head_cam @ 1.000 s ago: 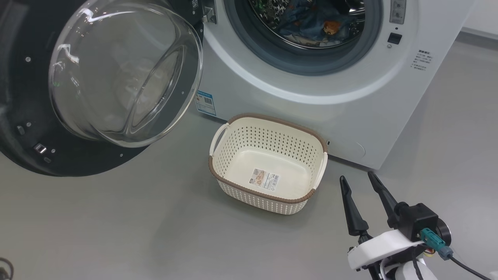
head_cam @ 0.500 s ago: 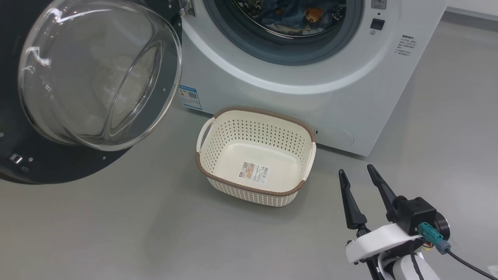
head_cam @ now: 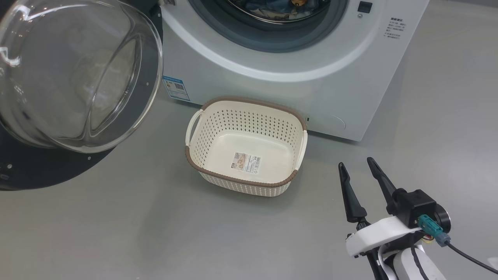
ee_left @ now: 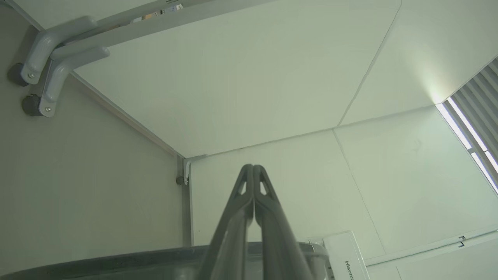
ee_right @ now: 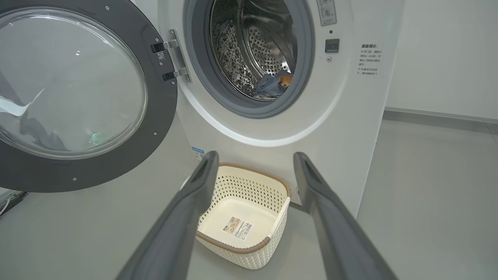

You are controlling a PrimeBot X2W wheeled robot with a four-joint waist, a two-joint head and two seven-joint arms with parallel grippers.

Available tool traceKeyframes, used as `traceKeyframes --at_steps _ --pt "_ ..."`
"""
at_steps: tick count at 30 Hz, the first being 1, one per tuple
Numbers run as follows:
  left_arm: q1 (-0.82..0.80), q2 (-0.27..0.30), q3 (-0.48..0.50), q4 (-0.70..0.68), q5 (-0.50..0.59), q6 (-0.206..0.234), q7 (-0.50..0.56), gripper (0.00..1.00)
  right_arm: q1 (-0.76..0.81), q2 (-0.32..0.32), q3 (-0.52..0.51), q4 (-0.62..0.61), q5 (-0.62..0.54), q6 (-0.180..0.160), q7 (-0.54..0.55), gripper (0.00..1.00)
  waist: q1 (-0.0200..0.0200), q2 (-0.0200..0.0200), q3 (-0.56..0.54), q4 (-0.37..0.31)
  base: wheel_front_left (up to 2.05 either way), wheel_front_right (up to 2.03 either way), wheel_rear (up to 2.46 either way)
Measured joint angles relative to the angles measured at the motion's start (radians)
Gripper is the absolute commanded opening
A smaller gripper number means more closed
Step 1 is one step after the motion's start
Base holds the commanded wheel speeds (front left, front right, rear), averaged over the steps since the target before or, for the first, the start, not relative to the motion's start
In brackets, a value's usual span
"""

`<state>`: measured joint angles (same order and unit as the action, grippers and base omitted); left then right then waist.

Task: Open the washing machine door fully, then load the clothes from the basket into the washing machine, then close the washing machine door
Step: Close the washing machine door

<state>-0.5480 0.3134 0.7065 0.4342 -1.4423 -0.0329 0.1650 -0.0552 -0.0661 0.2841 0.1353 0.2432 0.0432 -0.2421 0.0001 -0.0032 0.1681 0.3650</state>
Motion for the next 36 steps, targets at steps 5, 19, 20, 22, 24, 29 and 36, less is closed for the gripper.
traceKeyframes --at_steps 5,19,20,22,24,29,36 --pt "-0.008 0.01 0.0 0.036 -0.03 0.007 0.037 0.0 -0.003 -0.009 0.0 -0.002 -0.007 0.0 0.011 1.0 0.0 0.0 0.018 -0.014 0.0 0.0 0.0" --pt "-0.012 0.061 0.011 0.114 -0.038 0.025 0.08 0.0 -0.021 -0.026 0.002 -0.026 -0.018 -0.001 0.035 1.0 0.0 0.0 0.066 -0.034 0.0 0.0 0.0" --pt "-0.015 0.062 0.011 0.118 -0.038 0.025 0.081 0.0 -0.023 -0.027 0.002 -0.027 -0.02 -0.001 0.035 1.0 0.0 0.0 0.07 -0.035 0.0 0.0 0.0" --pt "-0.025 0.065 0.012 0.125 -0.038 0.025 0.082 0.0 -0.029 -0.029 0.003 -0.031 -0.026 -0.001 0.044 1.0 0.0 0.0 0.079 -0.038 0.0 0.0 0.0" --pt "-0.035 0.071 0.011 0.132 -0.038 0.025 0.09 0.0 -0.037 -0.03 0.006 -0.032 -0.026 -0.001 0.044 1.0 0.0 0.0001 0.086 -0.04 0.0 0.0 0.0" --pt "-0.049 0.076 0.01 0.148 -0.047 0.023 0.099 0.0 -0.045 -0.031 0.006 -0.037 -0.027 -0.001 0.049 1.0 0.0 0.0 0.101 -0.049 0.0 0.0 0.0" --pt "-0.059 0.077 -0.005 0.177 -0.047 0.007 0.12 0.0 -0.052 -0.032 0.006 -0.048 -0.027 -0.003 0.061 1.0 0.0 0.0 0.122 -0.057 0.0 0.0 0.0"
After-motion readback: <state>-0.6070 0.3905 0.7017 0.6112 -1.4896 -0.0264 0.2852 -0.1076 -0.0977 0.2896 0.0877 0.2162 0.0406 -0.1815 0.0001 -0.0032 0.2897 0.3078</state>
